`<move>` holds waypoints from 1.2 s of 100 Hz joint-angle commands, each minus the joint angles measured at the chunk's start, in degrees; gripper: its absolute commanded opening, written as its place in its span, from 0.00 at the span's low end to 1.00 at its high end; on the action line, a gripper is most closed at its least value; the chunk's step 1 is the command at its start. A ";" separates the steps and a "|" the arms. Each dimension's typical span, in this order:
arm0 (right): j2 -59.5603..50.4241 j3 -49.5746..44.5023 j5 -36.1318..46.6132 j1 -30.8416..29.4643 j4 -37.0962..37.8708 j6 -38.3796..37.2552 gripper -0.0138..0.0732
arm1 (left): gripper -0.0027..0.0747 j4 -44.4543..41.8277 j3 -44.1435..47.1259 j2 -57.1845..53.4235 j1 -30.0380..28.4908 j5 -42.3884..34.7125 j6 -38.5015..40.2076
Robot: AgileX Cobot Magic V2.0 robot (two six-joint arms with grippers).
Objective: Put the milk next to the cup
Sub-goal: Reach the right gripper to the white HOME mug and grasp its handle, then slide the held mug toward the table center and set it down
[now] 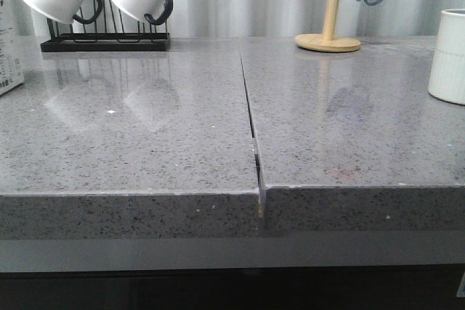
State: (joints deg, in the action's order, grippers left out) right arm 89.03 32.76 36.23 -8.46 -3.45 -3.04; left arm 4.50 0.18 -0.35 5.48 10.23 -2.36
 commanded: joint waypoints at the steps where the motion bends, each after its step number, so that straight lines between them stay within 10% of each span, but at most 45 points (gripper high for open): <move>1: -0.27 2.70 4.49 -0.47 0.00 0.20 0.29 | 0.01 0.52 2.34 -1.80 -0.23 -4.62 0.46; 41: -3.65 2.88 2.32 1.81 0.00 0.20 0.14 | 0.01 0.52 2.34 -1.80 -0.23 -4.62 0.46; 120: -0.47 10.94 -2.92 32.98 0.00 0.20 0.14 | 0.01 0.52 2.34 -1.80 -0.23 -4.62 0.46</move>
State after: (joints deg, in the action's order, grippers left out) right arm 87.78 39.94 28.73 22.77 -3.77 -3.09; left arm 4.50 0.18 -0.35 5.48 10.23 -2.36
